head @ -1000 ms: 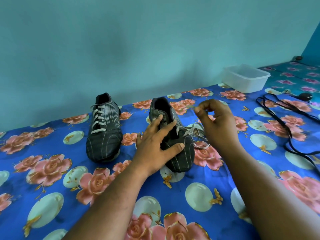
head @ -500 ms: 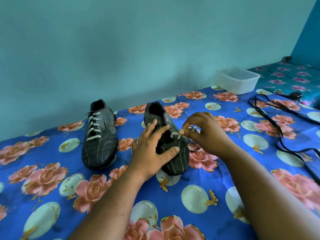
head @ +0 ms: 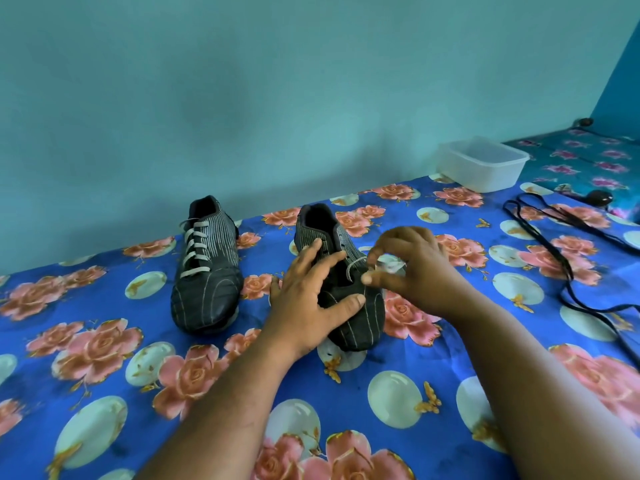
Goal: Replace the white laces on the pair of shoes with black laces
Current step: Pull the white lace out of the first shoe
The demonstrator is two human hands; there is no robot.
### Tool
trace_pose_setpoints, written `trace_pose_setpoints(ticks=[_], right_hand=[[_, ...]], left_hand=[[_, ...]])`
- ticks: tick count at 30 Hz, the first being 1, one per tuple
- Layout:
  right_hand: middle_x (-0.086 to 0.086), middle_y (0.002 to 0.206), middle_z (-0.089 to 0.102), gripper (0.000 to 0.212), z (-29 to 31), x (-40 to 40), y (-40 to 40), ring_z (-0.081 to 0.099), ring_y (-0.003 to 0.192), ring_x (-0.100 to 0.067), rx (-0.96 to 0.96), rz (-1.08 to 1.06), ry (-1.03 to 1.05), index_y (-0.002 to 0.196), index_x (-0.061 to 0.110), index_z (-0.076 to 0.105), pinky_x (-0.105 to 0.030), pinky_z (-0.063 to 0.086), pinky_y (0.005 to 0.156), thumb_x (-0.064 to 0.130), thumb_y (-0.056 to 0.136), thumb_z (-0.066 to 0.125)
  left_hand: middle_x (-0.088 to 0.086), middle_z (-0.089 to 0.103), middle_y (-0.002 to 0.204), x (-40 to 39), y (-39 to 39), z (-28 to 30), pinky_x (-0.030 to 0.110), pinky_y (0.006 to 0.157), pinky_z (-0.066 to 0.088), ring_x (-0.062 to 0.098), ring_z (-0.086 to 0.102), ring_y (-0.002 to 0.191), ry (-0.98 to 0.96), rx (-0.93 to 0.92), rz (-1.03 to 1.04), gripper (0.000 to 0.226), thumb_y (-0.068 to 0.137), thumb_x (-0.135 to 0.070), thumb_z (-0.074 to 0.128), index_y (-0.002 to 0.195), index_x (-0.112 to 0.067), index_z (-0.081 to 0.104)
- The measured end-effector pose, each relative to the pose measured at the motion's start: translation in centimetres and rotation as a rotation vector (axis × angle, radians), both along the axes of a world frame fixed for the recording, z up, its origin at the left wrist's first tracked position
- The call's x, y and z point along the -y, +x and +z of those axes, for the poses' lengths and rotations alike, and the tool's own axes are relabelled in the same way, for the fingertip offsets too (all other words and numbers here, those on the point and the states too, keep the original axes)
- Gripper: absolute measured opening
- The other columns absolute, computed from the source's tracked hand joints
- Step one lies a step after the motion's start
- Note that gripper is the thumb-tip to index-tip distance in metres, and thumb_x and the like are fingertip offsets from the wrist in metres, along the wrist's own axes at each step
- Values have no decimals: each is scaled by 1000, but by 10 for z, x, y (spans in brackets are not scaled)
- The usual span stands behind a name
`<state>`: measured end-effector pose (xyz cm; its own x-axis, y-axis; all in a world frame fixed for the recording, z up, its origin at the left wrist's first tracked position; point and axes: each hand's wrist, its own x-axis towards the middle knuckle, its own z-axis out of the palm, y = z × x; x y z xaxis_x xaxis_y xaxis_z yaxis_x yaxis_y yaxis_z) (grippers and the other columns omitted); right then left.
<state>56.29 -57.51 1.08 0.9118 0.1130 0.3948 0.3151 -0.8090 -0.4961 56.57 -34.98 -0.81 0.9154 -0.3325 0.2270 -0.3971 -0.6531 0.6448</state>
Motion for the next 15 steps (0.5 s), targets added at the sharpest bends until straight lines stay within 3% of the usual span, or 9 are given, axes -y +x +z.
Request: trace_pose_setpoints(ticks=[4, 8, 10, 12, 15], right_hand=[[25, 106, 59, 23, -4, 4, 4, 41, 119, -10, 6, 55, 33, 87, 40, 68, -40, 33, 96, 62, 81, 68], [13, 89, 65, 13, 9, 9, 5, 56, 93, -7, 123, -141, 382, 83, 24, 66, -16, 40, 79, 31, 93, 71], [12, 87, 63, 17, 13, 21, 6, 60, 95, -13, 167, -390, 546, 85, 25, 61, -28, 46, 82, 35, 97, 66], [8, 98, 60, 19, 11, 30, 8, 55, 109, -26, 140, -596, 498, 90, 27, 60, -48, 45, 95, 45, 96, 60], [2, 124, 54, 28, 7, 23, 7, 41, 129, -30, 15, -552, 312, 110, 32, 63, -52, 33, 105, 53, 91, 64]], left_hand=[[-21, 9, 168, 0, -1, 0, 61, 122, 6, 3, 7, 154, -2, -3, -2, 84, 67, -86, 45, 146, -57, 37], [-21, 12, 167, 0, 0, 0, 61, 121, 9, 3, 10, 154, -9, 4, 5, 84, 66, -85, 46, 145, -56, 39], [-21, 12, 167, 0, 0, -1, 60, 121, 10, 3, 11, 154, -13, 14, 9, 85, 66, -85, 47, 145, -55, 40], [-21, 12, 167, 0, 1, -2, 60, 121, 10, 3, 11, 154, -11, 14, 10, 85, 66, -85, 47, 145, -54, 40], [-21, 11, 167, 1, 1, -2, 59, 122, 8, 3, 10, 154, -9, 7, 11, 86, 65, -85, 46, 145, -55, 40]])
